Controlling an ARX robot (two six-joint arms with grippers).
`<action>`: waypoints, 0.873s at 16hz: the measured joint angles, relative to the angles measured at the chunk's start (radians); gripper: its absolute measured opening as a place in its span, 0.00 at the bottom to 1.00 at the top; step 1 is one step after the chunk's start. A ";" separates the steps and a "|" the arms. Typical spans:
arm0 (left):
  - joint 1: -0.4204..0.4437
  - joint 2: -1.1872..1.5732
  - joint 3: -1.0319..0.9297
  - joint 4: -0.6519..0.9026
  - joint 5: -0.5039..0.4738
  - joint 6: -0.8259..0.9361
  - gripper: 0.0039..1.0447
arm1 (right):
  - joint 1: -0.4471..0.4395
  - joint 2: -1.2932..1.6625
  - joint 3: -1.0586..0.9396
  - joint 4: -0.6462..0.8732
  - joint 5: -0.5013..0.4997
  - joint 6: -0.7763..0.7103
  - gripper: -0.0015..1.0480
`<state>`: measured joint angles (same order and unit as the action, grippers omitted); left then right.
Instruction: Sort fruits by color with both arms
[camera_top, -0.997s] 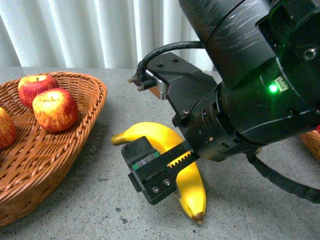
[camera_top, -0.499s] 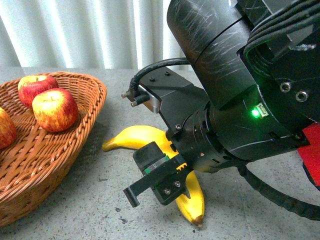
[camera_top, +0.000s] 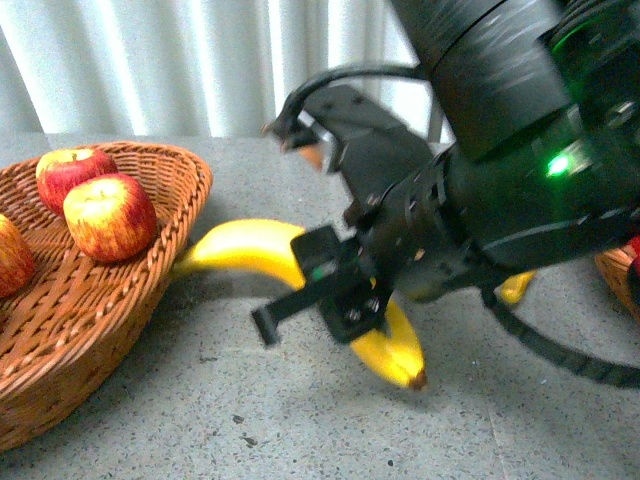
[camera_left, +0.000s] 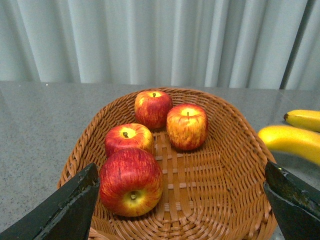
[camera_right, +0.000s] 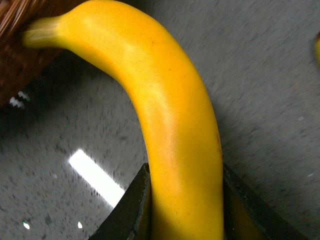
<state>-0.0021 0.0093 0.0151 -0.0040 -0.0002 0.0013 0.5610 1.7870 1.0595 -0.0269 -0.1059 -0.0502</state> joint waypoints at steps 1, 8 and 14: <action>0.000 0.000 0.000 0.000 0.000 0.000 0.94 | -0.043 -0.039 0.002 0.028 -0.051 0.031 0.30; 0.000 0.000 0.000 0.000 0.000 0.000 0.94 | -0.512 -0.238 -0.002 0.005 -0.250 -0.006 0.30; 0.000 0.000 0.000 0.000 0.000 0.000 0.94 | -0.819 -0.255 -0.041 -0.142 -0.182 -0.204 0.30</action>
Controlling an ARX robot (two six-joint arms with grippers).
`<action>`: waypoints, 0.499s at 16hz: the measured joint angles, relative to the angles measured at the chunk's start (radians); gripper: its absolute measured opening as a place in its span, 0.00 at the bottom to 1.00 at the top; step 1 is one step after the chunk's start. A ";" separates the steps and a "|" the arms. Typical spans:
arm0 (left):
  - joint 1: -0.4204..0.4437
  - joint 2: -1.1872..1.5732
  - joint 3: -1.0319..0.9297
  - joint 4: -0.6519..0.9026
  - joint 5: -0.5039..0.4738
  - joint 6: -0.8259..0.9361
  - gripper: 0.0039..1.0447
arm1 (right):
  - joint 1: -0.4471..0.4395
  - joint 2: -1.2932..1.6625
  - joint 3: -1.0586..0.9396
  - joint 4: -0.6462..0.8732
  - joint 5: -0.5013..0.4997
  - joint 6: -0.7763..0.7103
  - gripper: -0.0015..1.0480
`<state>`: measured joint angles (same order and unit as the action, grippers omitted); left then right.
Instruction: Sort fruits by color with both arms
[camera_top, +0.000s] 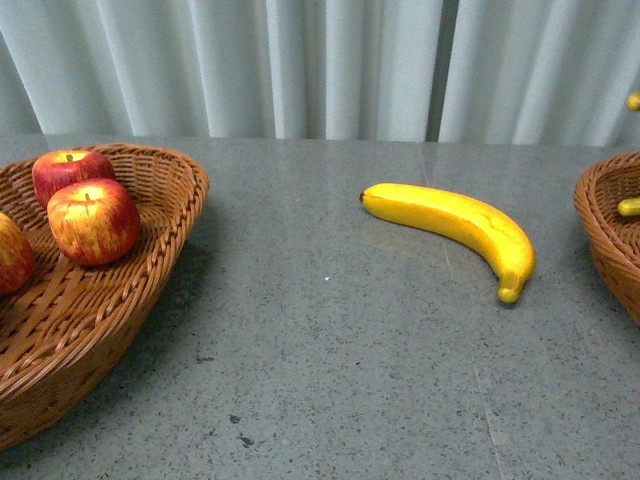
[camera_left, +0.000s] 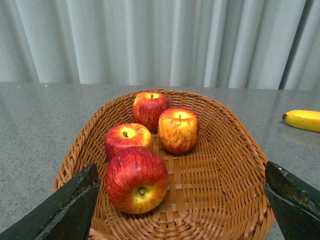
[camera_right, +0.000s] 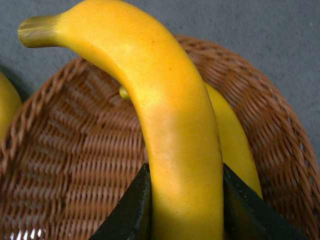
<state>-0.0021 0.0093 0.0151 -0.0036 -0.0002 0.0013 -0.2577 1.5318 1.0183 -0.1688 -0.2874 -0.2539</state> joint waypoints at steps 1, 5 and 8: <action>0.000 0.000 0.000 0.000 0.000 0.000 0.94 | -0.026 -0.021 -0.025 -0.023 0.003 -0.029 0.30; 0.000 0.000 0.000 0.000 0.000 0.000 0.94 | -0.041 -0.102 -0.044 -0.047 -0.050 -0.069 0.67; 0.000 0.000 0.000 0.000 0.000 0.000 0.94 | 0.090 -0.119 -0.019 0.008 -0.062 -0.017 0.96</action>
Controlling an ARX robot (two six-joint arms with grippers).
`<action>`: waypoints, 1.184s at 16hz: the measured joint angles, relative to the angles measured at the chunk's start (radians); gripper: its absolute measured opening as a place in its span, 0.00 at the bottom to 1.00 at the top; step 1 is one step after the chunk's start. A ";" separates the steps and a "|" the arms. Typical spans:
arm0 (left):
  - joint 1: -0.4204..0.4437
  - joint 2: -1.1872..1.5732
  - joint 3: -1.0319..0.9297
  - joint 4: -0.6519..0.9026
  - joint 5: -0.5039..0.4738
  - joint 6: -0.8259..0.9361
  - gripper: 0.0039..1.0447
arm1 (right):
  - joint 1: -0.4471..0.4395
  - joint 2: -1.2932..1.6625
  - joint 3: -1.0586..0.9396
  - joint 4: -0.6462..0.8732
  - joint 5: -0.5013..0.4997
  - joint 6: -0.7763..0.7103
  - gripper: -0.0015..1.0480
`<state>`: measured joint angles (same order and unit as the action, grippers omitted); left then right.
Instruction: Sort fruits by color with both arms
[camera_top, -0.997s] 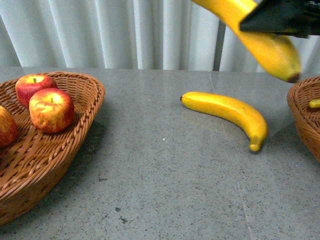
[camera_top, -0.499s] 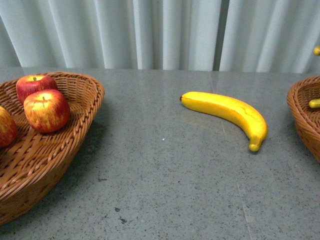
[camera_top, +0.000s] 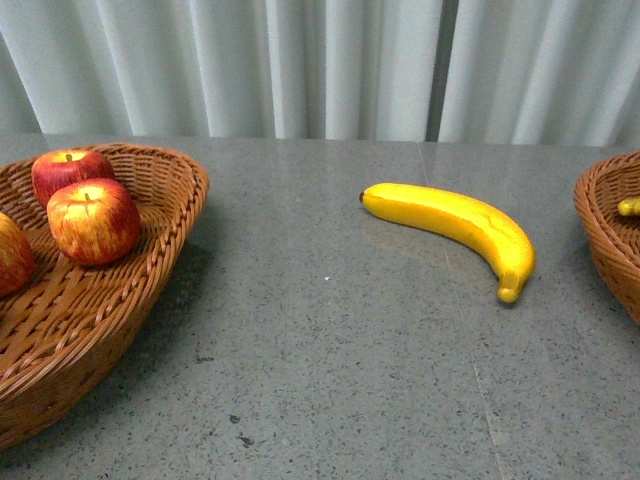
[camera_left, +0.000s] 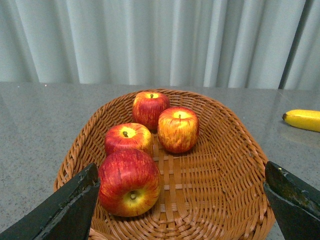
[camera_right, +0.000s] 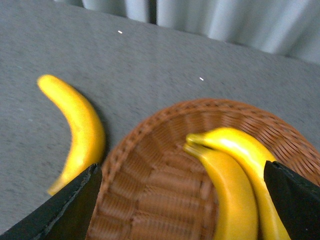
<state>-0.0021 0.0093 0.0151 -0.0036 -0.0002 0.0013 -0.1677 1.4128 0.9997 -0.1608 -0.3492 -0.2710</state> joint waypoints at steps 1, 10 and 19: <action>0.000 0.000 0.000 0.000 0.000 0.000 0.94 | 0.072 0.007 0.018 0.033 0.006 0.031 0.93; 0.000 0.000 0.000 0.000 0.000 0.000 0.94 | 0.455 0.528 0.418 0.107 0.166 0.126 0.94; 0.000 0.000 0.000 0.000 0.000 0.000 0.94 | 0.391 0.708 0.526 -0.129 0.200 0.001 0.94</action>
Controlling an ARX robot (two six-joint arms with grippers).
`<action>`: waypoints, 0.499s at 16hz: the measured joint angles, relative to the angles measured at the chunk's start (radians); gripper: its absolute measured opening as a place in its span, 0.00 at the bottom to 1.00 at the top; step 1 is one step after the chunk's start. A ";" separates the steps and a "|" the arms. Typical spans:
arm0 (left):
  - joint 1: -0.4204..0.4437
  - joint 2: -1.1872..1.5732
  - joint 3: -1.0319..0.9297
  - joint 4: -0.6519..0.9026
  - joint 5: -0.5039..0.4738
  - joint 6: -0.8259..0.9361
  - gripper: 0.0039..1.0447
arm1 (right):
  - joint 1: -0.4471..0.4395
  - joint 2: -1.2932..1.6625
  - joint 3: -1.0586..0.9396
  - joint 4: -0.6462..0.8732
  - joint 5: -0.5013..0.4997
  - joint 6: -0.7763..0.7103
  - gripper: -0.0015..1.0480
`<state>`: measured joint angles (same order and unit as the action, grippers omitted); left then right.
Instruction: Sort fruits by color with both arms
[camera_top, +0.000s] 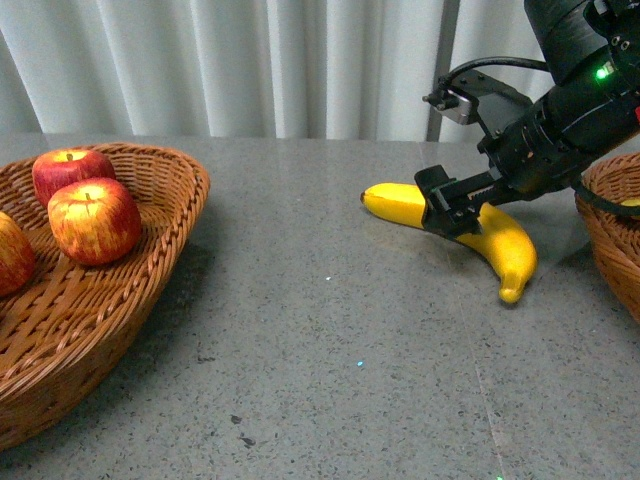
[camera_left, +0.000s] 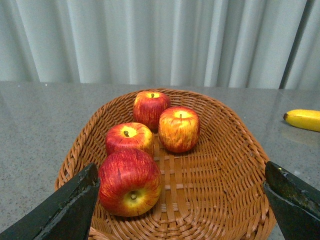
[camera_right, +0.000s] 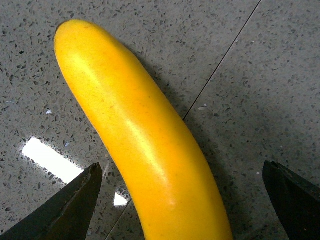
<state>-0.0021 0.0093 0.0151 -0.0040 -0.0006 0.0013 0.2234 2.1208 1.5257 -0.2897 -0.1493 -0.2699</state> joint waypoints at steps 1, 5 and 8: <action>0.000 0.000 0.000 0.000 0.000 0.000 0.94 | 0.007 0.037 0.021 -0.020 0.008 -0.006 0.94; 0.000 0.000 0.000 0.000 0.000 0.000 0.94 | 0.019 0.037 0.021 -0.004 0.006 -0.016 0.62; 0.000 0.000 0.000 0.000 0.000 0.000 0.94 | 0.019 0.034 0.016 0.032 -0.045 0.013 0.42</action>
<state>-0.0021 0.0093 0.0151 -0.0036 -0.0006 0.0013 0.2420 2.1551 1.5414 -0.2577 -0.1940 -0.2573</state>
